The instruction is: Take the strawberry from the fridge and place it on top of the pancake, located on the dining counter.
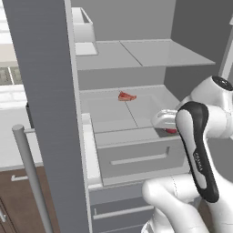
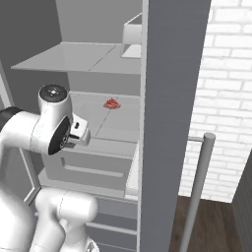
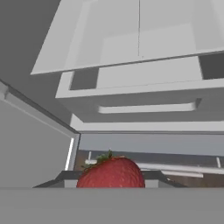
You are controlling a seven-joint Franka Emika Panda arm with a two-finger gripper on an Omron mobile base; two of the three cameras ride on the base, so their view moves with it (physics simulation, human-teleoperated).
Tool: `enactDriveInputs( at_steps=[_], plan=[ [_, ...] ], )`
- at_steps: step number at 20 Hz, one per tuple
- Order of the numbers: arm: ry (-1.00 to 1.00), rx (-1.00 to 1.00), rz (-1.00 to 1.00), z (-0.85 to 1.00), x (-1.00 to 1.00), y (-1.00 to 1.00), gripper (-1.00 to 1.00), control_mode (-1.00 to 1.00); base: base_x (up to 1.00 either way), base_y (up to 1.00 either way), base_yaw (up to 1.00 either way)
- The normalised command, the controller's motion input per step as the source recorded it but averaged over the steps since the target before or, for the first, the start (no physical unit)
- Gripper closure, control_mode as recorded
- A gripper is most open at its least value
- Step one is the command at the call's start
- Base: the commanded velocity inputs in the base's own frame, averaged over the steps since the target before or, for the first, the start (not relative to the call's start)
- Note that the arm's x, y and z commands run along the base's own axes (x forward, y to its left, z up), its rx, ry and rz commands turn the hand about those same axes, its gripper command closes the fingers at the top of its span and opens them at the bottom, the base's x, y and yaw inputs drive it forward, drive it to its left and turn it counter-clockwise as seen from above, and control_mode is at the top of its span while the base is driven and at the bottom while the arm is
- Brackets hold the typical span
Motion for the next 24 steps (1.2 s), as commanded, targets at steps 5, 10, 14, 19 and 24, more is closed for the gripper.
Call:
enactDriveInputs(
  at_steps=[5,10,14,19,24],
  plan=[
    [0.0,0.01,0.0,0.39,-0.63,0.0,1.0,-1.0,0.0,0.0,0.0],
    [0.0,0.0,0.0,0.26,-0.44,0.0,1.0,-1.0,0.0,0.0,0.0],
    [0.0,0.0,0.0,0.12,-0.13,0.0,1.0,-1.0,0.0,0.0,0.0],
    [0.0,0.0,0.0,0.0,0.0,0.0,1.0,-1.0,0.0,0.0,0.0],
    [0.0,0.0,0.0,0.0,0.0,0.0,1.0,-1.0,0.0,0.0,0.0]
  ],
)
